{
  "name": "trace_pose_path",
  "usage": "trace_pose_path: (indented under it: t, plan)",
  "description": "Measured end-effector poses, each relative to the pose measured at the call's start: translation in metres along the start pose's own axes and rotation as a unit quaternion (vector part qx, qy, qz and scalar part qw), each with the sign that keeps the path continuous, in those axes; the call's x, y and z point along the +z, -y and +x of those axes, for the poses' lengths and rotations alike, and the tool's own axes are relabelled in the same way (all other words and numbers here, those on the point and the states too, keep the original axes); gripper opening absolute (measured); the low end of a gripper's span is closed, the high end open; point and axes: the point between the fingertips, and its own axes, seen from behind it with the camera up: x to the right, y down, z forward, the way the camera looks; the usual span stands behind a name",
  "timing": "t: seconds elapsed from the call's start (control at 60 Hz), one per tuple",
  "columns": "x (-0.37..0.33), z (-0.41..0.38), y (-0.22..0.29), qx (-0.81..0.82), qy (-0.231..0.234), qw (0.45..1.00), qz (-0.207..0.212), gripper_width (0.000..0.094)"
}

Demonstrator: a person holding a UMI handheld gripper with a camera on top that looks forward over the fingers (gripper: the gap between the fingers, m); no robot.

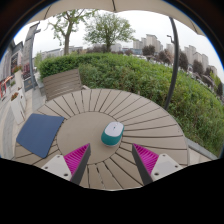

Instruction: Arrange mouse

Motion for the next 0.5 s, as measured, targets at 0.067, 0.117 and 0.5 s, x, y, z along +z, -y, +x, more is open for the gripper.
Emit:
trace_pose_path:
  t: [0.067, 0.117, 0.5]
  plan:
    - [0.019, 0.0, -0.001, -0.001, 0.001, 1.0, -0.007, 0.0854]
    - [0.033, -0.002, -0.003, -0.002, 0.003, 1.0, -0.012, 0.0855]
    - [0.102, -0.014, 0.016, -0.008, 0.026, 0.999, -0.03, 0.0856]
